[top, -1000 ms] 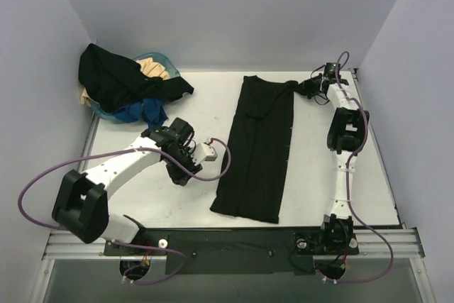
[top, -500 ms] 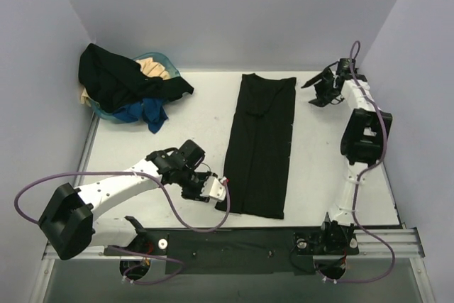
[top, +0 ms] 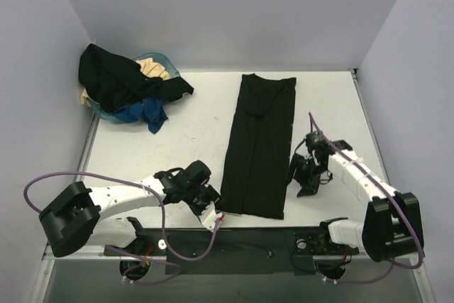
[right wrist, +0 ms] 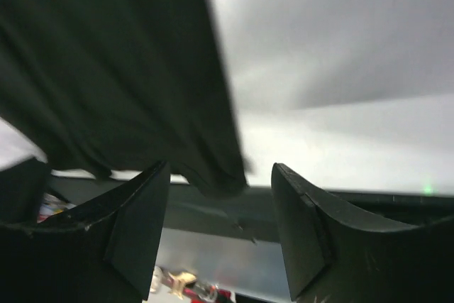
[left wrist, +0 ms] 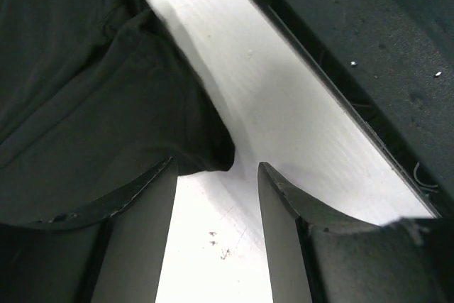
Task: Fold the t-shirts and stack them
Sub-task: Rotate the tshirt 90 degrees, then grab the bottom of the folded rectangular tshirt with both arms
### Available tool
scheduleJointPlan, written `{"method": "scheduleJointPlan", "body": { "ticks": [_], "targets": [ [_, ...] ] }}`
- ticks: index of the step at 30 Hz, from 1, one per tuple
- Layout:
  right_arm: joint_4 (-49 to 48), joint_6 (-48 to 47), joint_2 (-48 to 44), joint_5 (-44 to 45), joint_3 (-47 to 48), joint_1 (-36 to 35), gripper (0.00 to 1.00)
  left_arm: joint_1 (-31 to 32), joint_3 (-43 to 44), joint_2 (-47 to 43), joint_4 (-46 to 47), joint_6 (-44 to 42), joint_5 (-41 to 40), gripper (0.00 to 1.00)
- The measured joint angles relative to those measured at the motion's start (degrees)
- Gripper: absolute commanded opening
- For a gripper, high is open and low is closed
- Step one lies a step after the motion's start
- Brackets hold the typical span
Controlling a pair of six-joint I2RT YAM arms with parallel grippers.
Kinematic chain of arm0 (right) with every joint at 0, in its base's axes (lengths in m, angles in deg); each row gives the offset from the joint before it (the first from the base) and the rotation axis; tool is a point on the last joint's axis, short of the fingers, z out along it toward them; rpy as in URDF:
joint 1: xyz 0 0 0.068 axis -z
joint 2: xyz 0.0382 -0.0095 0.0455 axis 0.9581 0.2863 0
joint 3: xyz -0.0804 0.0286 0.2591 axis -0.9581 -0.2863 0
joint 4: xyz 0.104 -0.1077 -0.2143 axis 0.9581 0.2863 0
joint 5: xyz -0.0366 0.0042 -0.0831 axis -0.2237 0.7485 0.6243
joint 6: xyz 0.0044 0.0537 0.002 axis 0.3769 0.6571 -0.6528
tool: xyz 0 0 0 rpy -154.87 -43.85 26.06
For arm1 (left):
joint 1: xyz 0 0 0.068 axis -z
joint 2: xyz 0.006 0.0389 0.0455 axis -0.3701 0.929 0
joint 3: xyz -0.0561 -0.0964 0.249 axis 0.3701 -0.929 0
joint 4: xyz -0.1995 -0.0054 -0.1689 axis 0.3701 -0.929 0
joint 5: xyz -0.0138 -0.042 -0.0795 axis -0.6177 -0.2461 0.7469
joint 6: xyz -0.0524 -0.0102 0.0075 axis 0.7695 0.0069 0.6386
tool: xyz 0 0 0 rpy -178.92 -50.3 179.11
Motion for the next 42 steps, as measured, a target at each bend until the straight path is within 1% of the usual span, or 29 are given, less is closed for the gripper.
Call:
{"method": "scheduleJointPlan", "body": {
  "ticks": [2, 4, 6, 8, 11, 14, 16, 17, 18, 19, 20, 21, 25, 27, 29, 33, 36, 39, 42],
  "targets": [
    [2.5, 2.4, -4.8, 0.3, -6.7, -3.7, 0.54, 0.6, -1.2, 0.0, 1.1, -0.9, -0.4, 0.62],
    [3.3, 5.3, -9.6, 0.4, -10.9, -7.5, 0.53, 1.5, -1.9, 0.1, 2.8, -1.0, -0.9, 0.63],
    [3.1, 8.0, -13.2, 0.7, -13.4, -10.9, 0.53, 2.7, -2.0, 0.4, 5.0, -0.8, -1.3, 0.62],
    [2.2, 10.3, -14.7, 1.1, -15.1, -12.9, 0.52, 3.5, -2.0, 0.7, 6.9, -0.5, -1.4, 0.59],
    [-2.0, 13.6, -13.9, 1.3, -18.8, -15.2, 0.52, 3.9, -2.4, 1.0, 8.8, 0.2, -2.1, 0.51],
    [-4.2, 16.1, -11.1, -0.1, -20.4, -16.2, 0.50, 3.9, -3.6, 1.0, 9.2, 0.4, -3.1, 0.50],
    [-5.1, 16.5, -9.6, -0.5, -19.8, -16.7, 0.44, 3.9, -4.6, 1.1, 10.3, 0.4, -4.0, 0.46],
    [-5.6, 16.6, -8.9, -0.5, -19.5, -16.8, 0.31, 3.9, -4.7, 1.1, 10.9, 0.5, -4.7, 0.38],
    [-6.3, 16.6, -8.1, -0.6, -19.2, -16.8, 0.24, 3.9, -4.8, 1.3, 11.6, 0.5, -5.2, 0.26],
    [-6.8, 16.3, -7.4, -0.7, -18.9, -16.8, 0.10, 3.9, -4.8, 1.6, 12.1, 0.8, -5.8, 0.17],
    [-7.5, 16.1, -6.8, -0.7, -18.9, -16.8, 0.04, 3.9, -4.8, 1.9, 12.4, 1.0, -6.3, 0.00],
    [-7.7, 15.6, -6.4, -0.7, -18.8, -16.9, 0.00, 3.9, -4.8, 2.1, 12.7, 1.0, -6.8, 0.00],
    [-8.0, 14.4, -6.5, 0.0, -18.8, -16.9, 0.00, 4.4, -4.8, 2.3, 12.4, 0.9, -7.5, 0.00],
    [-7.5, 13.4, -7.2, 0.0, -18.6, -17.0, 0.00, 5.4, -4.2, 2.0, 10.5, 2.2, -7.9, 0.00],
    [-5.7, 12.2, -8.1, -0.3, -18.0, -17.2, 0.00, 6.2, -2.2, 1.3, 6.8, 5.4, -8.0, 0.00],
    [-1.7, 10.6, -10.8, -2.3, -16.7, -18.3, 0.00, 6.1, 3.7, -1.1, -1.2, 12.1, -5.6, 0.00],
    [1.4, 10.1, -12.2, -4.6, -15.5, -19.1, 0.00, 6.1, 6.9, -2.0, -5.4, 14.5, -4.9, 0.00],
    [4.9, 8.8, -12.2, -6.5, -11.9, -18.8, 0.00, 5.8, 10.0, -0.8, -7.8, 17.0, -4.9, 0.00],
    [8.3, 6.7, -9.9, -7.8, -4.9, -14.6, 0.00, 2.7, 14.6, 2.6, -8.3, 20.0, -3.8, 0.00]
  ]
}}
